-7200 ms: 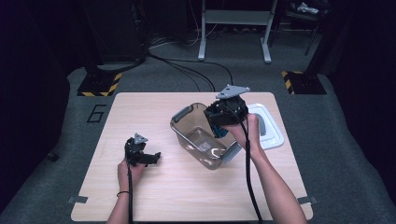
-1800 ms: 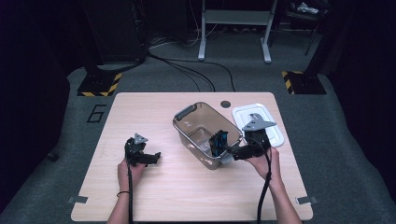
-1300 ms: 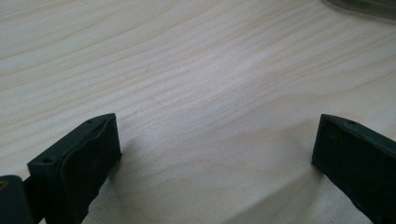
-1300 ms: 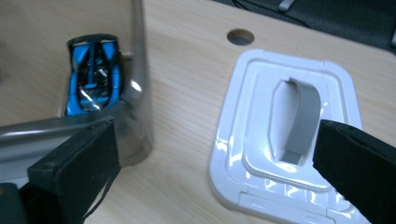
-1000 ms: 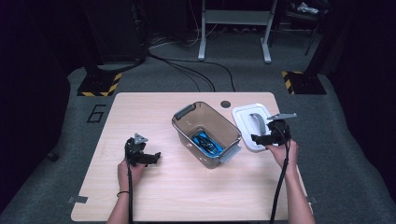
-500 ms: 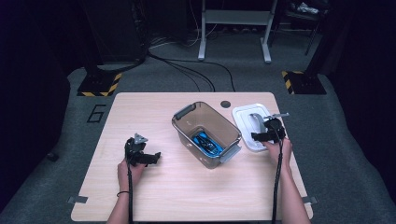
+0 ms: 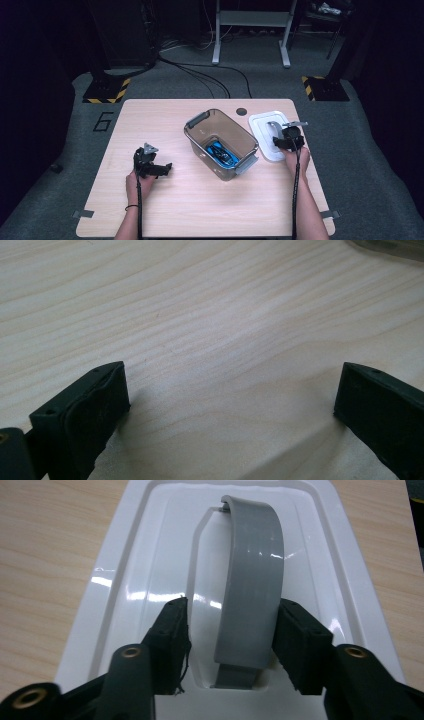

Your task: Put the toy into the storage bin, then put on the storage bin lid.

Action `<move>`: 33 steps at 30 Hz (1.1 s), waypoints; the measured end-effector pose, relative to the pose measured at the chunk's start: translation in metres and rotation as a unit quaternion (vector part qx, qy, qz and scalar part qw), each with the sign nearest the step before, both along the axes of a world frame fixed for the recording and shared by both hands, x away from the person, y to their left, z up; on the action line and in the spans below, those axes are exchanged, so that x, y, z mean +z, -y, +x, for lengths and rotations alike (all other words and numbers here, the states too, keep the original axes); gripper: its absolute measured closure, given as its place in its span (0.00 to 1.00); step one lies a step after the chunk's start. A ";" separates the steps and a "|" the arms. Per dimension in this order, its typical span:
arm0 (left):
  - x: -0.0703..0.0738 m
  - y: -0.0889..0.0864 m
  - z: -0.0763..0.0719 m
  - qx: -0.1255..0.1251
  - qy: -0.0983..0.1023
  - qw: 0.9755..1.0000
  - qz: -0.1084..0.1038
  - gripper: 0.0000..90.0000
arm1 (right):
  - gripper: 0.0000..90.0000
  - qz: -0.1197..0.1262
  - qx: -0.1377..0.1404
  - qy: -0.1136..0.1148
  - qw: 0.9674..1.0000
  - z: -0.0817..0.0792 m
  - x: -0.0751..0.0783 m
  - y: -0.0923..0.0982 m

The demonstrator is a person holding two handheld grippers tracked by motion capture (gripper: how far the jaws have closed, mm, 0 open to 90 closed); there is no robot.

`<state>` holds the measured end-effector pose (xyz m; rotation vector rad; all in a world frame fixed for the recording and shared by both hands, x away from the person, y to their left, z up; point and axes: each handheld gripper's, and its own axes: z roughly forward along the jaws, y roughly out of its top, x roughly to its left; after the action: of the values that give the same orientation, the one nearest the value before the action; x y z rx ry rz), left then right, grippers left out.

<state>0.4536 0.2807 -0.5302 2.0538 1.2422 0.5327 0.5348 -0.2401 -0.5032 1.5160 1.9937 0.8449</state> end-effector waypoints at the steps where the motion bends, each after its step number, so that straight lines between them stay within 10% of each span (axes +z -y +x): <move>1: 0.000 0.000 0.000 0.000 0.000 1.000 0.000 0.01 | 0.67 0.002 -0.002 0.002 1.000 0.000 0.000 0.000; 33: 0.000 0.000 0.000 0.000 0.000 1.000 0.000 0.01 | 0.74 0.039 0.009 -0.016 0.999 -0.034 0.012 0.011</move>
<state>0.4535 0.2807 -0.5302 2.0540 1.2420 0.5335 0.5011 -0.2513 -0.4917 1.5661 2.0228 0.9221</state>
